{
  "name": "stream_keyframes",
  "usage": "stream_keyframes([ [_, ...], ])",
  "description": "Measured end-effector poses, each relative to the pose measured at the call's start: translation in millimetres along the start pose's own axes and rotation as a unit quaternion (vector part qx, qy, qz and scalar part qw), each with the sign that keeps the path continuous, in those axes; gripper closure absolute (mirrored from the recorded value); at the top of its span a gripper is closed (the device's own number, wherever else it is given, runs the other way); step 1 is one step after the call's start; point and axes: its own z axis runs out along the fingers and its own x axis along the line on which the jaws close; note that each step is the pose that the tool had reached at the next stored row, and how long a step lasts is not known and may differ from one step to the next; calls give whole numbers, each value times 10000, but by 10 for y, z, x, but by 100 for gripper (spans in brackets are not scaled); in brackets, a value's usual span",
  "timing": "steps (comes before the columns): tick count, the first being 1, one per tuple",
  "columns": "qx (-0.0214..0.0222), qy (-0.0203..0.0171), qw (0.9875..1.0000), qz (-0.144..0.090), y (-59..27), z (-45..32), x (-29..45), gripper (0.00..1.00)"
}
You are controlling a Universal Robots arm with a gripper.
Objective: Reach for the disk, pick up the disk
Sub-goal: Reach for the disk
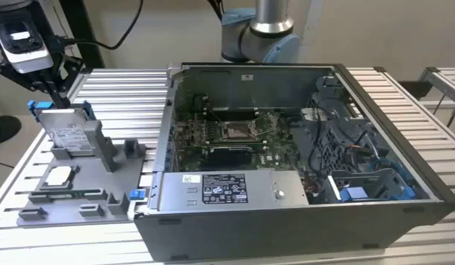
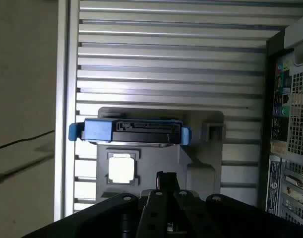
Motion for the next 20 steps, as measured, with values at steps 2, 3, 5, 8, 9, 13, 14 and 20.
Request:
stream_keyframes([
  [2, 0, 0, 10000, 0, 0, 0, 0, 100],
  [3, 0, 0, 10000, 0, 0, 0, 0, 100],
  [5, 0, 0, 10000, 0, 0, 0, 0, 100],
  [8, 0, 0, 10000, 0, 0, 0, 0, 100],
  [9, 0, 1, 10000, 1, 5, 0, 0, 100],
  [13, 2, 0, 10000, 0, 77, 2, 11, 100],
  [14, 1, -1, 10000, 0, 104, 4, 31, 100],
  [20, 2, -11, 10000, 0, 219, 10, 284, 100],
])
